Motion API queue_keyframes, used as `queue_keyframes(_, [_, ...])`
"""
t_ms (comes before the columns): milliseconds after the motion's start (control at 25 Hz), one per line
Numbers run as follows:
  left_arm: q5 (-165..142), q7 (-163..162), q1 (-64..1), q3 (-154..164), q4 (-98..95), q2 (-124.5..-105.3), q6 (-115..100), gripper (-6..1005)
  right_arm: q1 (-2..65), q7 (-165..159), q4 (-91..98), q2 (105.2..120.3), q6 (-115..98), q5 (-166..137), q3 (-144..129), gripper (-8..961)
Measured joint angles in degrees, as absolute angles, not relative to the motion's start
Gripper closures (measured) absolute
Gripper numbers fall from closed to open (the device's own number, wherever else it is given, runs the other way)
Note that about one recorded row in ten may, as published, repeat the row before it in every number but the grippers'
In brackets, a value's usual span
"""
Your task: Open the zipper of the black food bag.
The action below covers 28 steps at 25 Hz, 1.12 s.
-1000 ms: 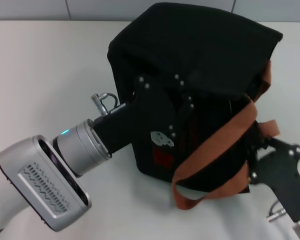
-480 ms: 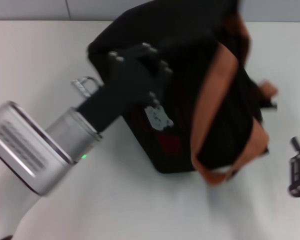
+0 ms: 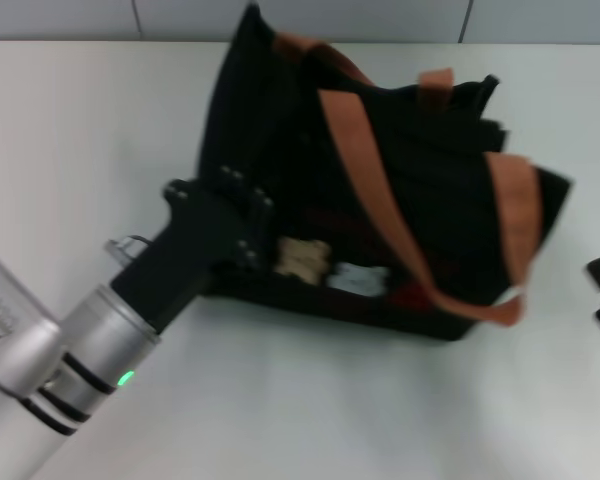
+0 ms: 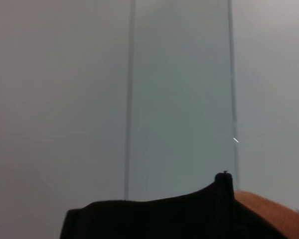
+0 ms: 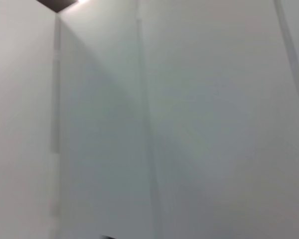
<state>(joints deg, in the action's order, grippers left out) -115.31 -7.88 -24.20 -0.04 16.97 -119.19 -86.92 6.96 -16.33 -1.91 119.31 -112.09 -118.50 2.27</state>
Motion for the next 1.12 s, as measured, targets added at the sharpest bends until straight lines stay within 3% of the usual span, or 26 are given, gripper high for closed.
queue_keyframes(240, [-117.6, -5.8, -25.4, -1.7, 18.9, -119.18, -81.3, 881, 10.9, -28.5, 6.2, 119.21, -115.2, -122.8, -2.9, 371])
queue_keyframes(680, [-128.7, -23.2, -24.1, -0.4, -2.8, -118.35, -102.3, 443, 13.6, -32.5, 10.6, 119.18, -113.6, -123.2, -9.5, 186])
queue_keyframes(720, [-130.3, -24.8, -23.9, -0.4, -5.4, -118.34, -104.7, 424, 14.0, -33.8, 11.5, 119.18, -113.6, -123.7, -9.6, 151])
queue_keyframes(1120, [-137.5, -37.7, -24.5, 15.8, -17.2, -116.93, -114.2, 232, 17.9, -40.4, 15.8, 119.18, -113.4, -132.0, -9.7, 151])
